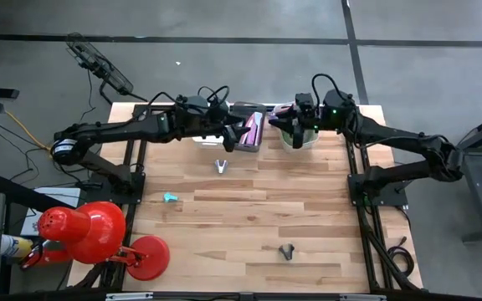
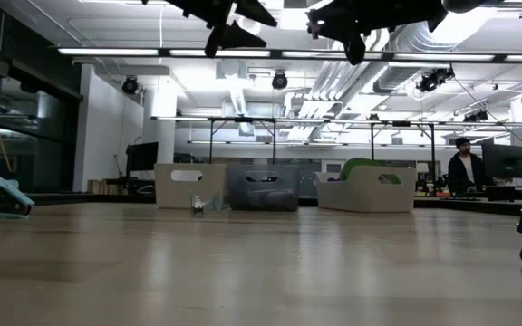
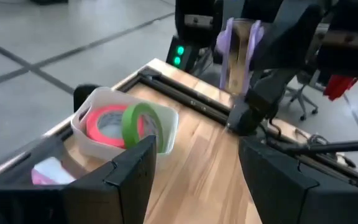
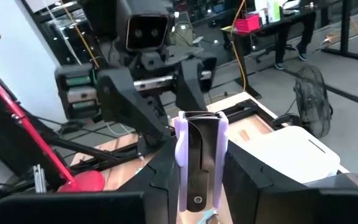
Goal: Pick and place Stapler, Stapler remover, tape
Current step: Put the purple staple remover into the left white bin
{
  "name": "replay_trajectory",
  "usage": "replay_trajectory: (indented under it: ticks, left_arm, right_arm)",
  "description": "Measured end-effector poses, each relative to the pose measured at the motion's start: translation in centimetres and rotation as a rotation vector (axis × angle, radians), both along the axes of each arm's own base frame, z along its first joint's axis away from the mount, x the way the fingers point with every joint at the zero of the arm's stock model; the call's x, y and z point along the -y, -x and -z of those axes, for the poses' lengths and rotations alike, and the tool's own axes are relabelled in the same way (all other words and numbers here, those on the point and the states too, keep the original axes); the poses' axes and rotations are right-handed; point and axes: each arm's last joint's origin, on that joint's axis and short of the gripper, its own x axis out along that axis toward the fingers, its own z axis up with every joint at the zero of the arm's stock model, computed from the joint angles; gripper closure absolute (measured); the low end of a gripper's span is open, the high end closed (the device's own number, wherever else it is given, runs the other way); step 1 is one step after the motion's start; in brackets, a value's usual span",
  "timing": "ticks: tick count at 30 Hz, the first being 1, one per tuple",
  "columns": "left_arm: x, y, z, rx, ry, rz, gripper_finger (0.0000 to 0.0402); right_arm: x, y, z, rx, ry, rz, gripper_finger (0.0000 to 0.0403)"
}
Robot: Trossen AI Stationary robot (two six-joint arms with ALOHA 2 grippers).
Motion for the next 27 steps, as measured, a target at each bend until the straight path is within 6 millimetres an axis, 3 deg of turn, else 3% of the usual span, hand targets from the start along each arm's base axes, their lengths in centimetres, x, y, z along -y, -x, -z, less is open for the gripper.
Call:
replay_trajectory:
  ticks: [14, 21, 27]
  left_arm:
    - [-0.3, -2.3, 0.4, 0.123, -0.011, 0.096, 0.0177]
    - [-0.3, -2.4, 0.4, 0.137, -0.013, 0.114, 0.0177]
    - [-0.2, -2.5, -0.2, 0.198, -0.028, 0.135, 0.0177]
  right_arm:
    - [0.3, -0.9, -0.4, 0.104, 0.017, -0.059, 0.0323]
    - [0.5, -0.8, -1.0, 0.157, 0.022, -0.070, 0.0323]
    - [0.9, -1.7, -0.3, 0.168, -0.003, -0.095, 0.0323]
